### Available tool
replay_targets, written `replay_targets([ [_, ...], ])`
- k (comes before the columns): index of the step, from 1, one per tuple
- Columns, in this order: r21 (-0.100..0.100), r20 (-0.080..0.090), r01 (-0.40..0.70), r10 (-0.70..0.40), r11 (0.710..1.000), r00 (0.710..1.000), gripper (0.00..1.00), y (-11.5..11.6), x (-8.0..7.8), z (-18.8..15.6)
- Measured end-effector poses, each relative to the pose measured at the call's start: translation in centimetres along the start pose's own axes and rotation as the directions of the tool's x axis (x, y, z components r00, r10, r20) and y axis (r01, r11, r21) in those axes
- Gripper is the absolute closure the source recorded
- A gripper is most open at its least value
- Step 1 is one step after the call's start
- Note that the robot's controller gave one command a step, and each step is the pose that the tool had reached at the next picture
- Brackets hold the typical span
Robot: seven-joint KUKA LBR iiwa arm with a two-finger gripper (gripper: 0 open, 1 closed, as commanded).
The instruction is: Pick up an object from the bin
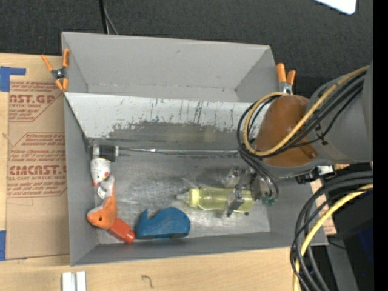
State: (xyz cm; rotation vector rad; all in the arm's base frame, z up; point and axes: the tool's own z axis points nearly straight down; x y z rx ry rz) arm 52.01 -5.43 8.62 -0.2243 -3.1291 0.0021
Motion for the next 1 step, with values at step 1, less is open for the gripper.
replay_targets([
  [1, -0.001, -0.001, 0.0, 0.0, 1.0, 1.0, 1.0, 0.05, 0.05, -2.06],
])
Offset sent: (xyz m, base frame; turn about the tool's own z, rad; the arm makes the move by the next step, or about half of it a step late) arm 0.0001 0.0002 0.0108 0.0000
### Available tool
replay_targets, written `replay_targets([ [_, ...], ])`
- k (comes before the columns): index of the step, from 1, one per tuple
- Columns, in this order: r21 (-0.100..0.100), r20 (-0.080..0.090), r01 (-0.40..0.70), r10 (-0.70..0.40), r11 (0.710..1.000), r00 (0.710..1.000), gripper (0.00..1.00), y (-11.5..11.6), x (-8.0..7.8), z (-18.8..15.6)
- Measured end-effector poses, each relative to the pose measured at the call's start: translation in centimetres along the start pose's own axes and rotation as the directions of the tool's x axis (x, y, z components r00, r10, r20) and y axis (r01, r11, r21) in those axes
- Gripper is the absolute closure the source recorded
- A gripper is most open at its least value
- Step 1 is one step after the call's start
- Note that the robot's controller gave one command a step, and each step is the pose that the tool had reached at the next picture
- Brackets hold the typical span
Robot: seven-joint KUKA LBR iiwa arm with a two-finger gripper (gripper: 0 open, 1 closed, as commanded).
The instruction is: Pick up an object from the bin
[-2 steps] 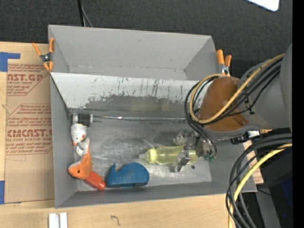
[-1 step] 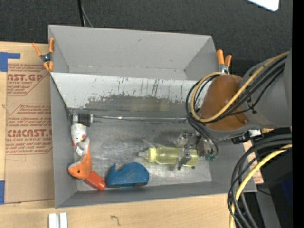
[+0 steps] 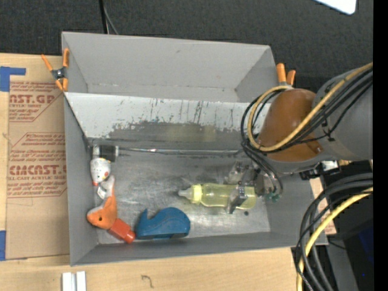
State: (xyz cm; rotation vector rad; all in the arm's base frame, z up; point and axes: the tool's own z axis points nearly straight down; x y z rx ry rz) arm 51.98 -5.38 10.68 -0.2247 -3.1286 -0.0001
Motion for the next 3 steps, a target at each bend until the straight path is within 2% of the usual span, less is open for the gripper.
replay_targets([
  [1, -0.001, 0.006, 0.001, -0.001, 1.0, 1.0, 1.0, 0.0, -0.2, -1.6],
  [3, 0.0, 0.001, 0.001, -0.001, 1.0, 1.0, 1.0, 0.0, -0.1, -3.8],
])
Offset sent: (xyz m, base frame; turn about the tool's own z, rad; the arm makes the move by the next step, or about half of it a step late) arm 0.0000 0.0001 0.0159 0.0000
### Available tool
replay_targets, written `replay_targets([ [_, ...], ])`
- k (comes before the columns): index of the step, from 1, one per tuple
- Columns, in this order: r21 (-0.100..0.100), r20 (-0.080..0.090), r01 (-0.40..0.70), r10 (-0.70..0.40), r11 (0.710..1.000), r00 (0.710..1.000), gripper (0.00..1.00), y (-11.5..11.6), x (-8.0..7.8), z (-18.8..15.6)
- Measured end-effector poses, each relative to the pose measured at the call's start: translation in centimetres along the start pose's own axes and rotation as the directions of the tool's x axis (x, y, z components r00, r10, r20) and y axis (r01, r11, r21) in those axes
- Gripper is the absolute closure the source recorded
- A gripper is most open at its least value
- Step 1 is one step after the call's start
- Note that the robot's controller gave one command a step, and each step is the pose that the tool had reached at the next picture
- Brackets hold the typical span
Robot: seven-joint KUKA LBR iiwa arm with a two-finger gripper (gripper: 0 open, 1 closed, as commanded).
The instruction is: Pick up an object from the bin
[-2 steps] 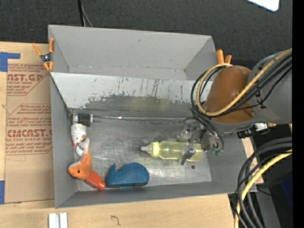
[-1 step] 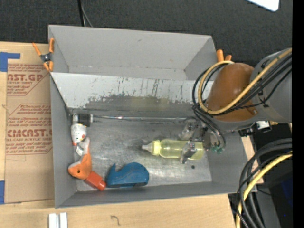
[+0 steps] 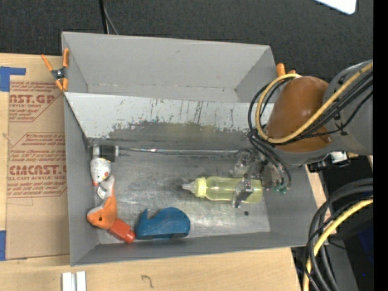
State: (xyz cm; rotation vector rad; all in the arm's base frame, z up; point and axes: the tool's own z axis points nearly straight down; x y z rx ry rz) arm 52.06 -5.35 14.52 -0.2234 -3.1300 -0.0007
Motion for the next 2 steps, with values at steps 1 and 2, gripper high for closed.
replay_targets([
  [1, 0.0, 0.005, 0.0, 0.0, 1.0, 1.0, 1.0, 0.01, -0.1, -1.52],
  [2, 0.0, 0.007, 0.001, -0.001, 1.0, 1.0, 1.0, 0.02, -0.17, -2.13],
])
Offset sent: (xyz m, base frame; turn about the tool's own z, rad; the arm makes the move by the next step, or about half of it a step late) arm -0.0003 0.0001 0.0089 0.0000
